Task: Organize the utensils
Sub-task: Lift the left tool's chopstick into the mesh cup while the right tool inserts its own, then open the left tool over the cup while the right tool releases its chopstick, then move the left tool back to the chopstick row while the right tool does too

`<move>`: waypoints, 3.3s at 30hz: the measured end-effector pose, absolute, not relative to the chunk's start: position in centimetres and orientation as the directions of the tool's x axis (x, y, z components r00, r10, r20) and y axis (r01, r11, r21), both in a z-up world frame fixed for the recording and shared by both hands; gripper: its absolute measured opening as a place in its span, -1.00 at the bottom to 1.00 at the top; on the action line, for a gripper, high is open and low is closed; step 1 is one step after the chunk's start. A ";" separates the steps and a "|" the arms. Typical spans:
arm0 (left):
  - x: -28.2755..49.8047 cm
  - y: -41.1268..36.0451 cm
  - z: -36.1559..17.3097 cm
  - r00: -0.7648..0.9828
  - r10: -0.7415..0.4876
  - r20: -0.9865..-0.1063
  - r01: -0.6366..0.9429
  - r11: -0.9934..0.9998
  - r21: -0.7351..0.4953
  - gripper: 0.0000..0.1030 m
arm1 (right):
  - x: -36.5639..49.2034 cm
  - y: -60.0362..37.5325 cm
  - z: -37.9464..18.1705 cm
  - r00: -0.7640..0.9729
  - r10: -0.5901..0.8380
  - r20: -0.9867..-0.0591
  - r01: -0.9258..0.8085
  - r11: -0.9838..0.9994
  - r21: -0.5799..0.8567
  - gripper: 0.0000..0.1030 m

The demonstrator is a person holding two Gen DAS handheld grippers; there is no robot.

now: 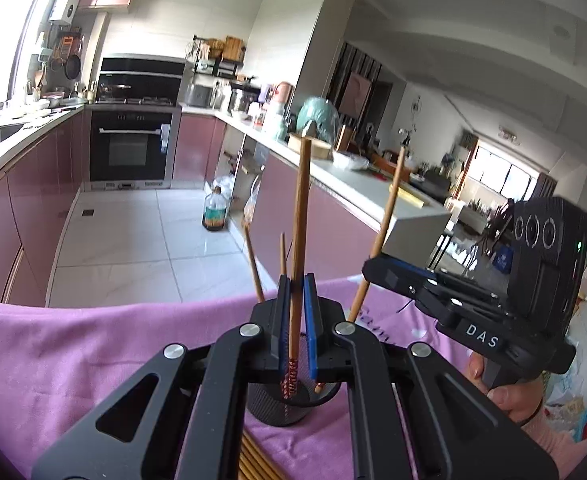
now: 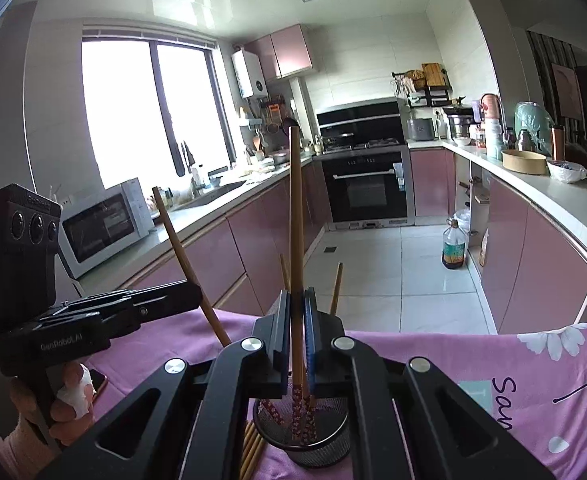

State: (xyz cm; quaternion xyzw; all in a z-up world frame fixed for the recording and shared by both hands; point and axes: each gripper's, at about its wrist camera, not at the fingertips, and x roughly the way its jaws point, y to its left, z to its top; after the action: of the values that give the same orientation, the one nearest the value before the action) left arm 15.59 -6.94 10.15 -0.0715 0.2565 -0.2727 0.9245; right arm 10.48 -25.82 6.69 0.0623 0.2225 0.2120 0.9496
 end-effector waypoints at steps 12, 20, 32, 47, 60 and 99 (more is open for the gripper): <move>17.7 -8.5 5.1 0.618 -0.538 -0.572 0.490 0.834 -0.254 -0.86 | 13.4 -24.4 2.4 0.713 0.387 -0.584 -0.340 0.920 0.193 -0.89; 20.6 -8.5 2.9 0.592 -0.506 -0.627 0.445 0.854 -0.270 -0.86 | 14.5 -24.4 1.1 0.704 0.358 -0.614 -0.300 0.933 0.200 -0.84; 19.5 -7.6 2.5 0.664 -0.464 -0.587 0.403 0.883 -0.241 -0.45 | 12.5 -24.8 1.6 0.743 0.367 -0.560 -0.312 0.930 0.195 -0.64; 10.9 -2.9 1.9 0.785 -0.356 -0.507 0.319 0.934 -0.163 0.12 | 5.8 -22.6 1.1 0.708 0.490 -0.508 -0.460 0.866 0.194 -0.30; 7.8 -1.4 -5.9 0.685 -0.302 -0.663 0.275 0.950 -0.148 0.13 | 5.2 -19.4 -6.8 0.539 0.480 -0.692 -0.441 0.861 0.254 -0.30; 8.8 -3.9 -10.0 0.570 -0.233 -0.788 0.324 0.945 -0.045 -0.15 | 4.4 -17.9 -9.1 0.540 0.355 -0.763 -0.416 0.901 0.124 -0.47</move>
State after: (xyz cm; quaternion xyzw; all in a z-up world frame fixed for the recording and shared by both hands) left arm 8.80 -3.93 -9.99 0.0519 0.4361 -0.1573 0.8845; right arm 4.45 -17.91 -9.11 -0.0359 0.4262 0.2198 0.8768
